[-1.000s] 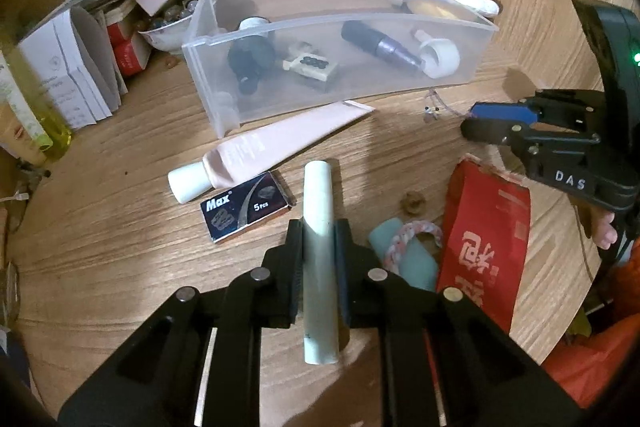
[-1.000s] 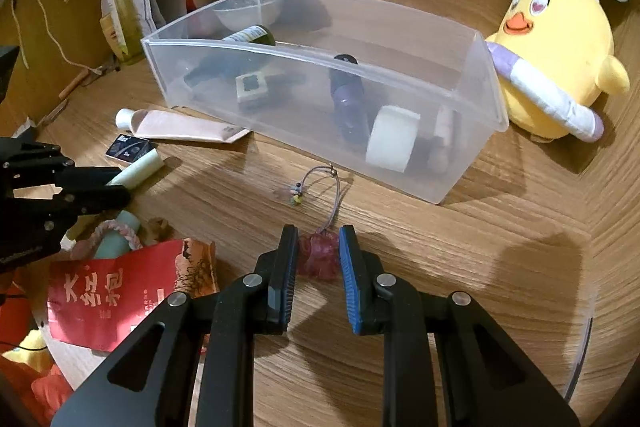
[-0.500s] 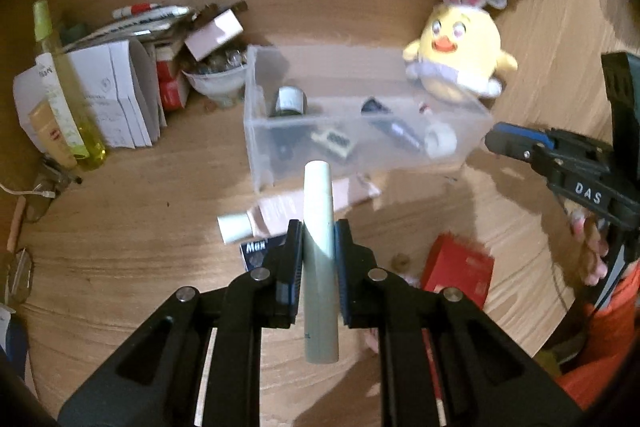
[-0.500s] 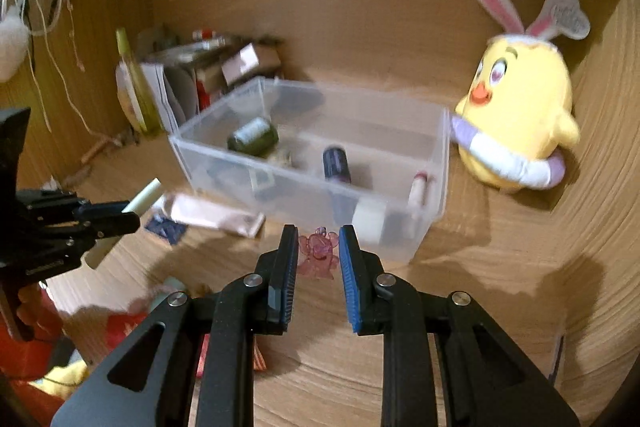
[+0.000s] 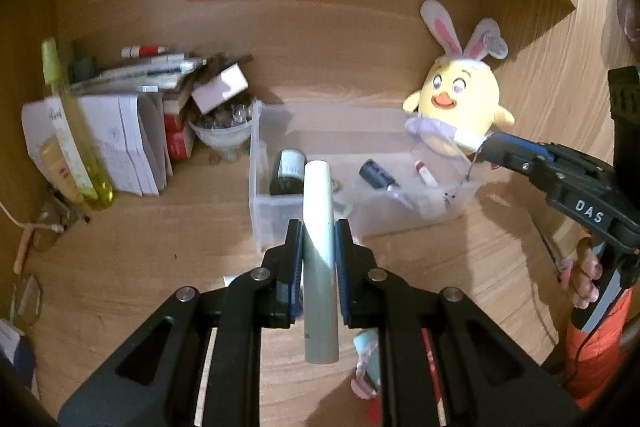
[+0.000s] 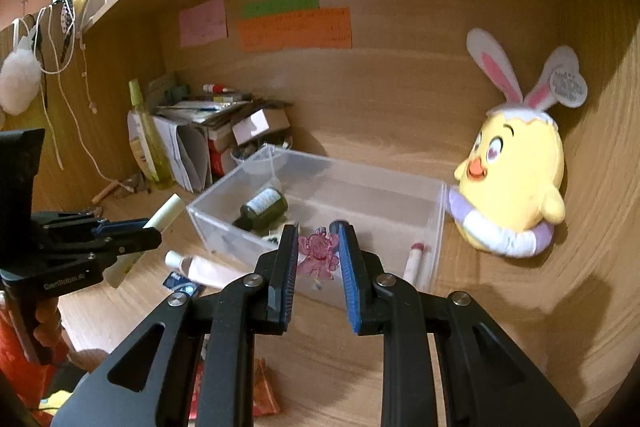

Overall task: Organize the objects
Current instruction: 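Carry the pale green tube and pink keychain over the bin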

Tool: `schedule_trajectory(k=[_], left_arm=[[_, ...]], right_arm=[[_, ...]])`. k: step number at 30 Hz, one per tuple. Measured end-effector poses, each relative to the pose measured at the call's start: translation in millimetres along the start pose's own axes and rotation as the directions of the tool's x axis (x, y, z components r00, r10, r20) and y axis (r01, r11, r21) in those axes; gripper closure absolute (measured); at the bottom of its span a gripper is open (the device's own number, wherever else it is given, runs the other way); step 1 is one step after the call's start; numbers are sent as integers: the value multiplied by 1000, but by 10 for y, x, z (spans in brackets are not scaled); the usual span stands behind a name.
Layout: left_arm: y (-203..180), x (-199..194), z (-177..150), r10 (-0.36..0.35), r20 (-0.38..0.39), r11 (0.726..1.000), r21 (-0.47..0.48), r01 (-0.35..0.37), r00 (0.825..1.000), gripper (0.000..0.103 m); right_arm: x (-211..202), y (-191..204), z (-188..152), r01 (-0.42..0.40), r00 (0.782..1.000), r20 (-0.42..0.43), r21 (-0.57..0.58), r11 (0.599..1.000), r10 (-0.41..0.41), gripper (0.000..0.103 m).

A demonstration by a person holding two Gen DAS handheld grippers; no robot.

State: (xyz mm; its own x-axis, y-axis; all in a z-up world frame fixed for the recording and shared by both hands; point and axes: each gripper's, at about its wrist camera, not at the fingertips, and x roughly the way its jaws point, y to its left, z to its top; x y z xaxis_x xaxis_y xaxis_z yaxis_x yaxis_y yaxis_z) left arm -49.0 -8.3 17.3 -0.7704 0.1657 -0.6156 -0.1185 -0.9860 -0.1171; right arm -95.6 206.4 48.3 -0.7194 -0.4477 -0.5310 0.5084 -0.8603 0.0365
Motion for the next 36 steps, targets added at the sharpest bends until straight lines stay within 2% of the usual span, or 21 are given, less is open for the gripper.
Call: schedule_trajectory(k=[6, 12, 16, 21, 36], left_arm=[[-38, -30, 240, 11, 64, 1000, 12, -12, 998, 88], [37, 71, 451, -9, 82, 1000, -16, 11, 997, 88], [103, 204, 553, -38, 66, 998, -49, 41, 997, 88], [129, 401, 628, -42, 45, 997, -66, 45, 998, 88], [74, 893, 698, -38, -33, 997, -61, 36, 999, 88]], right_arm=[[52, -28, 191, -2, 1000, 28, -2, 1000, 2, 84], [74, -93, 351, 11, 999, 50, -10, 1000, -11, 84], [78, -152, 422, 24, 998, 62, -10, 1000, -24, 84], [124, -219, 452, 35, 998, 59, -6, 999, -35, 84], [555, -420, 315, 60, 997, -48, 13, 998, -59, 84]])
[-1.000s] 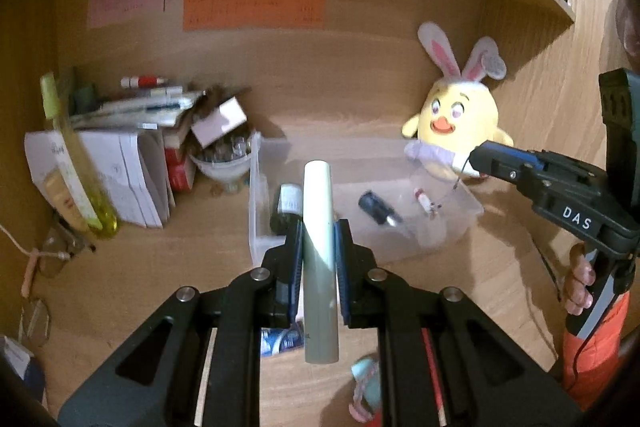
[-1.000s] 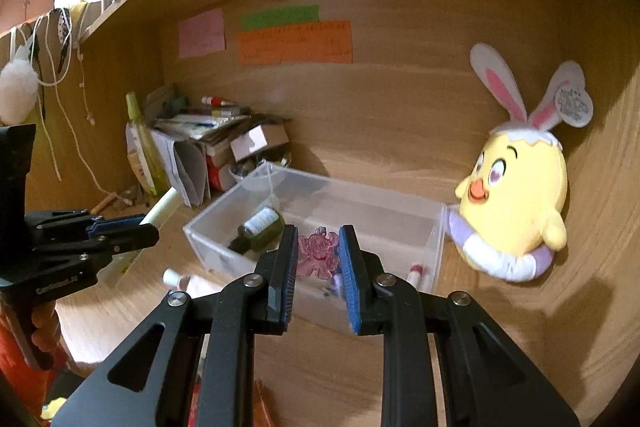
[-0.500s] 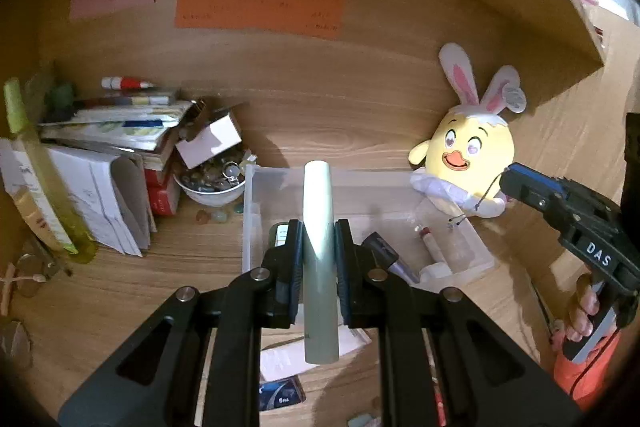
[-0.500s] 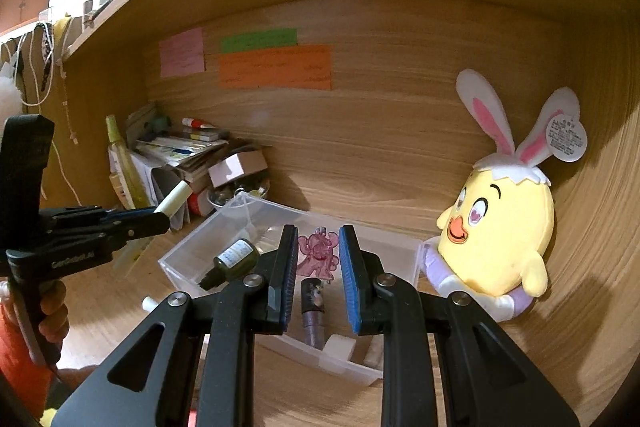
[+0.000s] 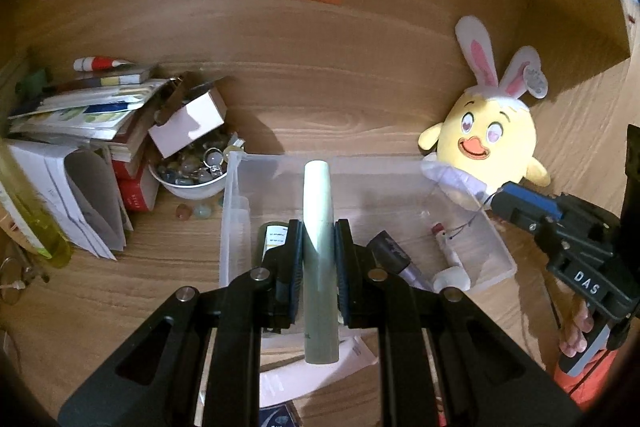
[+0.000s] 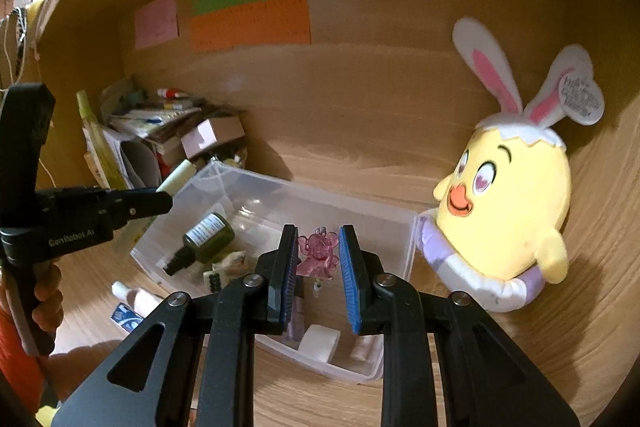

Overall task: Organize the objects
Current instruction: 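Carry the pale green tube and pink keychain over the bin, then lower both items into the bin and open both tools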

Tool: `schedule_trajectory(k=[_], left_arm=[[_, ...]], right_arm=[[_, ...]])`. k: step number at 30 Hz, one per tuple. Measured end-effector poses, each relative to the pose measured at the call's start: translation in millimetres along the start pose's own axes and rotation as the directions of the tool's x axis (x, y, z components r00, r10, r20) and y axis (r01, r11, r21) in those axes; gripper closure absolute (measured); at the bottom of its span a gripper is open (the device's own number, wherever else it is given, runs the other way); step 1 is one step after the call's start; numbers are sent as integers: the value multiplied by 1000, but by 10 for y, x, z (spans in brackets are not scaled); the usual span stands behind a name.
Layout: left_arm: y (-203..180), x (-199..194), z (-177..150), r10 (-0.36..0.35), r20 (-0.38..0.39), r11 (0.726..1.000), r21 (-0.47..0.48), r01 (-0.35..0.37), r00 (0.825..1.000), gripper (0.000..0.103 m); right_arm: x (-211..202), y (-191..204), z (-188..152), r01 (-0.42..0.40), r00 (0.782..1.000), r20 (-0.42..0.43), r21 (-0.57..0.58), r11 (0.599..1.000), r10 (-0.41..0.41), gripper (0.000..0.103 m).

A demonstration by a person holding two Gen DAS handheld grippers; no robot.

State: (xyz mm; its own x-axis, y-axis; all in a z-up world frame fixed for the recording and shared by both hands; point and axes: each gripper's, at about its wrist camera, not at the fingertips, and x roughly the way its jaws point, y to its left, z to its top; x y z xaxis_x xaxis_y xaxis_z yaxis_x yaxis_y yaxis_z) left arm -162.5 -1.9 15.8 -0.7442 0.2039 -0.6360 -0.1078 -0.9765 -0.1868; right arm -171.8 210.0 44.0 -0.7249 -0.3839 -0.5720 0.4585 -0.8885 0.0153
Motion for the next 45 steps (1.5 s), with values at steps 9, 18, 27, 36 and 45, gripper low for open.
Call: schedule_trajectory(k=[9, 18, 27, 36, 45], left_arm=[[-49, 243, -44, 0, -46, 1000, 24, 1, 999, 88], [-89, 399, -95, -5, -84, 999, 40, 8, 996, 88], [-122, 386, -96, -3, -81, 998, 55, 7, 997, 88], [-133, 225, -72, 19, -46, 998, 69, -16, 999, 62], [-213, -194, -64, 46, 42, 994, 97, -50, 998, 32]], right_arm=[[375, -38, -141, 1, 995, -98, 6, 1000, -1, 84], [606, -30, -244, 18, 985, -170, -4, 1000, -18, 84], [706, 7, -296, 22, 979, -205, -17, 1000, -25, 84], [722, 56, -303, 16, 976, -216, -19, 1000, -19, 79], [479, 182, -215, 42, 990, -133, -52, 998, -49, 37]])
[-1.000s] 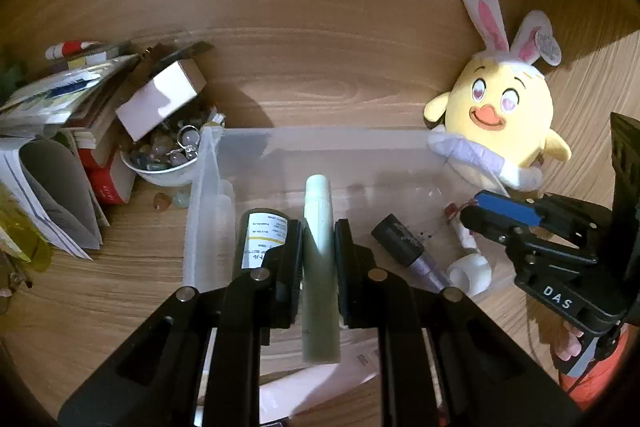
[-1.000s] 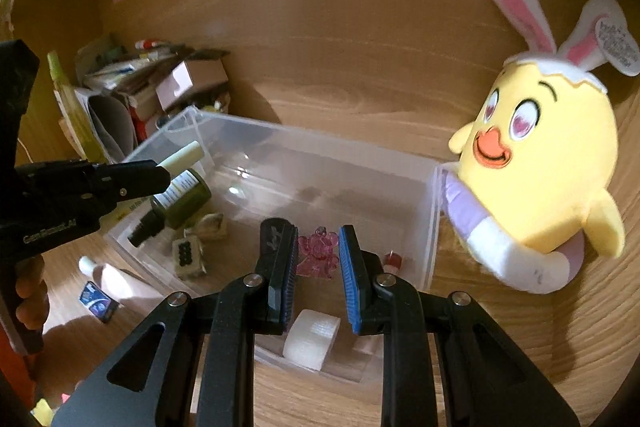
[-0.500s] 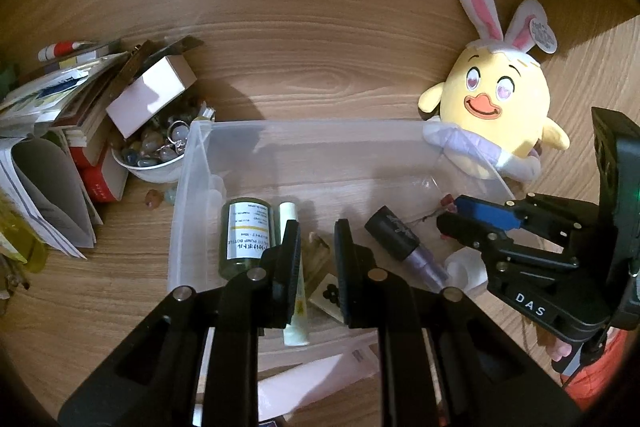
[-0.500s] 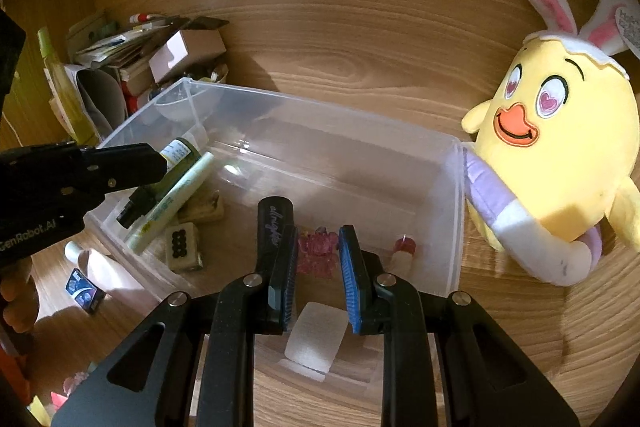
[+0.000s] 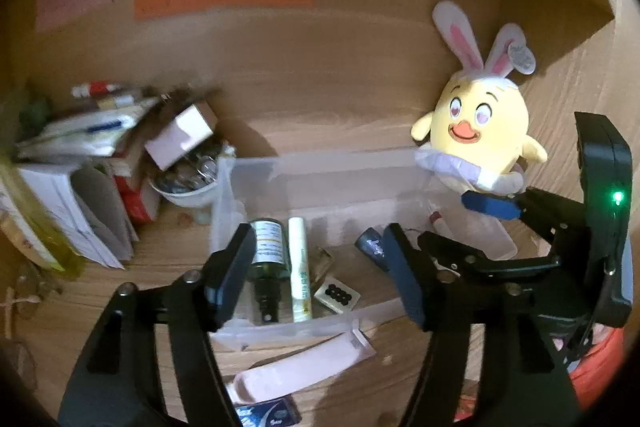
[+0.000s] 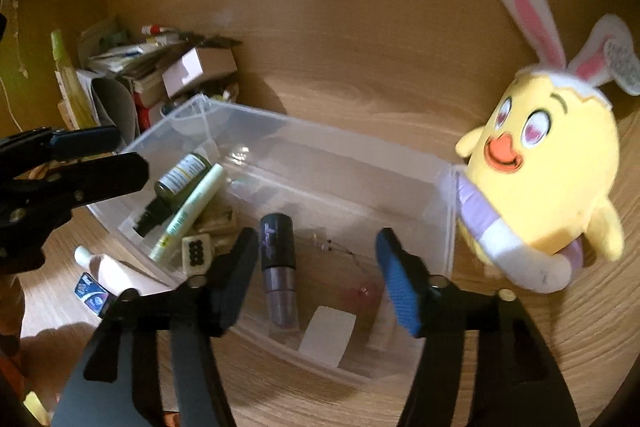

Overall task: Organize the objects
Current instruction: 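Lower both items into the bin and open both tools, then withdraw both tools from the bin toward the red packet and bracelet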

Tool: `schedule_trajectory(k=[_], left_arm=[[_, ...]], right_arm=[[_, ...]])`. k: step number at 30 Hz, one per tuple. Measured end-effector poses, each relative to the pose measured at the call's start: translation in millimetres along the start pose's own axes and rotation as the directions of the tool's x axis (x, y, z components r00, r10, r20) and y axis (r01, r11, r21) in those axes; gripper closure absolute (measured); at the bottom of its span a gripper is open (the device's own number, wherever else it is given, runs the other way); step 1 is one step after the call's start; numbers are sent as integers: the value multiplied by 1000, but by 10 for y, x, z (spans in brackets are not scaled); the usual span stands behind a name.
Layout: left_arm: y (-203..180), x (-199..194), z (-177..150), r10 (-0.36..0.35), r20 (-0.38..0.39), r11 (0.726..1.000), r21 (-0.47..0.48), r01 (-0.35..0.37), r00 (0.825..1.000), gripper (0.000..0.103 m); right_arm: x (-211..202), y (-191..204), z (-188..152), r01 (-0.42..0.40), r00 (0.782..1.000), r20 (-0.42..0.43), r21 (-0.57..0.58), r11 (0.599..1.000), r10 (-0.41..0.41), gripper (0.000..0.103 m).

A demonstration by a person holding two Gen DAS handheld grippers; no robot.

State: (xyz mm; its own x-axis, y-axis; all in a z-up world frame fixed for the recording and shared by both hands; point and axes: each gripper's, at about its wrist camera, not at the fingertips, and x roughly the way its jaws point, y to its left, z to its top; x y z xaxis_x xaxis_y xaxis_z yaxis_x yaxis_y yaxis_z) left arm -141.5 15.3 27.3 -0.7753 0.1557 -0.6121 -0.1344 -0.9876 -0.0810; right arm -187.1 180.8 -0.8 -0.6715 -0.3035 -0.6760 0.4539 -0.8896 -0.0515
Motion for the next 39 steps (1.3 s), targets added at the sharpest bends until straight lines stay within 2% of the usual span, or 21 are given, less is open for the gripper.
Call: schedule_trajectory(k=[4, 6, 14, 21, 26, 33, 39], left_arm=[[-31, -198, -29, 29, 33, 999, 19, -30, 999, 12], [-36, -285, -57, 45, 46, 999, 18, -46, 998, 7], [37, -463, -236, 73, 25, 997, -4, -73, 997, 6], [125, -506, -498, 82, -42, 996, -32, -84, 996, 6], [53, -527, -693, 81, -80, 996, -18, -83, 993, 6], [-40, -490, -1027, 105, -135, 994, 24, -103, 985, 6], [-73, -346, -1238, 104, -206, 994, 55, -94, 973, 6]], right_arm=[[-145, 5, 21, 9, 999, 32, 5, 1000, -9, 25], [-204, 1, 22, 11, 999, 46, 12, 1000, -11, 21], [-546, 51, -81, 6, 995, 97, 15, 1000, -8, 18], [-771, 126, -302, 11, 993, 119, 13, 1000, -13, 13], [-768, 157, -495, 25, 996, 88, 17, 1000, -27, 13], [-722, 159, -825, -21, 1000, 5, 74, 997, 20, 13], [-777, 267, -1144, 12, 999, -45, 40, 999, -10, 13]])
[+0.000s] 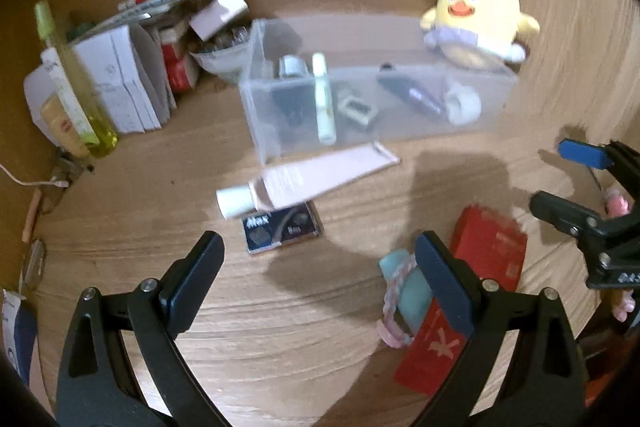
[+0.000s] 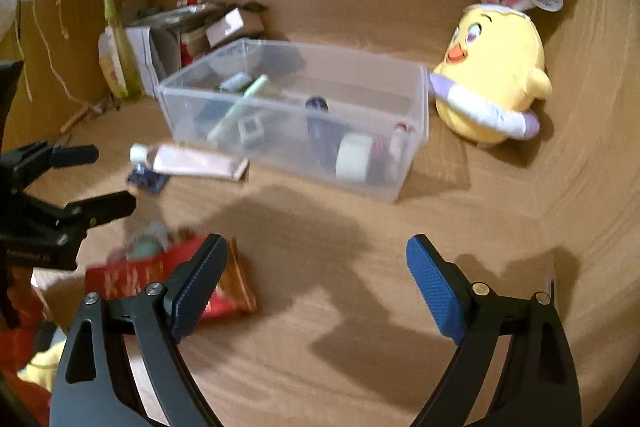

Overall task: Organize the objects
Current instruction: 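Withdraw both tools from the bin toward the red packet and bracelet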

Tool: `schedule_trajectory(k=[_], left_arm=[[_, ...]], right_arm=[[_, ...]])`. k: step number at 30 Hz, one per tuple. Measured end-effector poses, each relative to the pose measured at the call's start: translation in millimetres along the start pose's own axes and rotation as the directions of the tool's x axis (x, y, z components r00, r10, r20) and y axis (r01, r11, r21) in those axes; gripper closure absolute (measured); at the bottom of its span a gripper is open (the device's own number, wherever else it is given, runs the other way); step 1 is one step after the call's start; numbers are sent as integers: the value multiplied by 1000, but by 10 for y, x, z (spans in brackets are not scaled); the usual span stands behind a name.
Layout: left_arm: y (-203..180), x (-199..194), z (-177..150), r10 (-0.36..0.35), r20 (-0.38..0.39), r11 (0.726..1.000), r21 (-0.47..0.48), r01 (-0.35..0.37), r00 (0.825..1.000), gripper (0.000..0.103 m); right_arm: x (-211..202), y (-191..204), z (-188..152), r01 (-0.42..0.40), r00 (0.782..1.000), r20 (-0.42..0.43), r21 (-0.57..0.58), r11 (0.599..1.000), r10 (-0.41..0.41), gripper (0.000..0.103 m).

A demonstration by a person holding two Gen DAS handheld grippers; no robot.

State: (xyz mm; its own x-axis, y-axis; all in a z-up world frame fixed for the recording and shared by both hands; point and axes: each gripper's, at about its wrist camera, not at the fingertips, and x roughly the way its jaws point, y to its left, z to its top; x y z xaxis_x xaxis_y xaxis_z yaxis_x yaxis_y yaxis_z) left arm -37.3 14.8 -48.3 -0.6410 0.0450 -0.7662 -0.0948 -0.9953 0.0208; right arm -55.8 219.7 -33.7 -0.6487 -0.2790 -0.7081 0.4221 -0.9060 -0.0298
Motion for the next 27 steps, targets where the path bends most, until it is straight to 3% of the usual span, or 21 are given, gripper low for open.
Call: schedule_trajectory(k=[10, 16, 20, 23, 27], left_arm=[[-241, 208, 36, -39, -46, 989, 139, 45, 998, 6], [-331, 241, 34, -26, -43, 983, 178, 33, 999, 6], [-335, 243, 57, -34, -33, 984, 175, 39, 999, 6], [-335, 243, 59, -105, -49, 983, 149, 111, 993, 6], [-241, 157, 64, -96, -23, 990, 97, 98, 995, 6]], right_arm=[[-18, 80, -360, -30, 997, -73, -3, 1000, 29, 13], [128, 92, -310, -32, 994, -100, 10, 999, 33, 13], [211, -3, -197, 27, 995, -97, 24, 999, -25, 13], [281, -96, -99, 80, 993, -89, 26, 996, -77, 13], [303, -202, -8, 110, 991, -84, 56, 992, -105, 13]])
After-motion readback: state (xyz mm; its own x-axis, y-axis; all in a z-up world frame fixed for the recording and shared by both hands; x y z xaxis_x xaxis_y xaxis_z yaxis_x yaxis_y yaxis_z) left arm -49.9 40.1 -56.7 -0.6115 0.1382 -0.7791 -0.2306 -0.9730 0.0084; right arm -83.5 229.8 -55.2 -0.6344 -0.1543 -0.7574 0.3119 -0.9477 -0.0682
